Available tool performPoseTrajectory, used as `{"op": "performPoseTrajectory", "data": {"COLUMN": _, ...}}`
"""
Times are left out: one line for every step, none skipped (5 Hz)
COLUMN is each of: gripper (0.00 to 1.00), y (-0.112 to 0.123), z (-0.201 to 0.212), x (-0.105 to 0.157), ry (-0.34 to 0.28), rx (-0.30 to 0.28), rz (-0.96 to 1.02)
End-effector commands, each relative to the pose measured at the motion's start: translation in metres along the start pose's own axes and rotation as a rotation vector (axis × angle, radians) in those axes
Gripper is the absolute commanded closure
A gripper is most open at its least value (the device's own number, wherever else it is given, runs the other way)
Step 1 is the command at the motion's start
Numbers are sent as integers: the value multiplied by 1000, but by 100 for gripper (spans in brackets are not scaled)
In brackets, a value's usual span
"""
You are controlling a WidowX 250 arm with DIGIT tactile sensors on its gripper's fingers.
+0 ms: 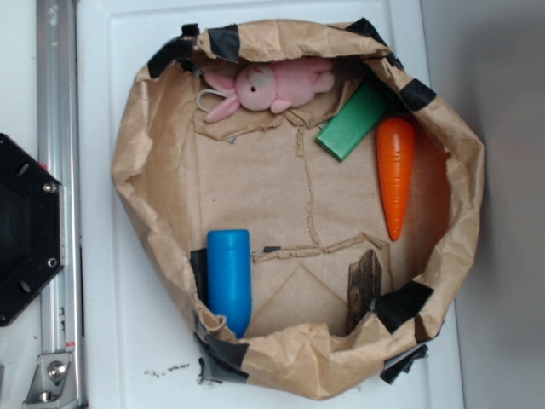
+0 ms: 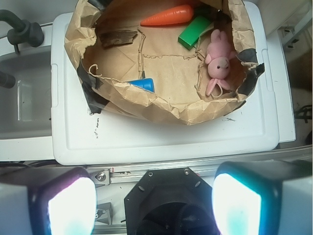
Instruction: Grab the wood chip.
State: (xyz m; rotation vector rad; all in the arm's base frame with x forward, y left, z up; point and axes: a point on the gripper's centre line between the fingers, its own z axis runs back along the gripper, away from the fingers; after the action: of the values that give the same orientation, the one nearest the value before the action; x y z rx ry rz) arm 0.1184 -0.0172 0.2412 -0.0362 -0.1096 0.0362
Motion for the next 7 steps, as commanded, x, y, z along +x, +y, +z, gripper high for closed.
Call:
{"op": "performPoseTrajectory", "data": {"gripper": 0, "y": 0, "z": 0, "x": 0, "ry": 0, "rx": 0, "rz": 0}}
{"op": "performPoseTrajectory", "data": {"gripper": 0, "y": 3, "z": -37, "x": 44, "ry": 4, "rx": 44, "rz": 173}}
{"op": "performPoseTrajectory", "data": {"gripper": 0, "y": -1, "z": -62, "x": 82, "ry": 19, "rx": 55, "rz": 238}}
{"op": "performPoseTrajectory", "data": {"gripper": 0, "y": 7, "z": -87, "x": 102, "ry": 9, "rx": 14, "rz": 424}}
{"op": "performPoseTrajectory", "data": {"gripper": 0, "y": 19, "z": -113, "x": 113, "ry": 21, "rx": -51, "rz": 624}}
{"op": "performPoseTrajectory", "data": {"gripper": 0, "y": 18, "z": -128, "x": 131, "ry": -19, "rx": -171, "rz": 680}}
{"op": "performPoseTrajectory", "data": {"gripper": 0, "y": 7, "z": -146, "x": 150, "ry": -12, "rx": -235, "rz": 748}}
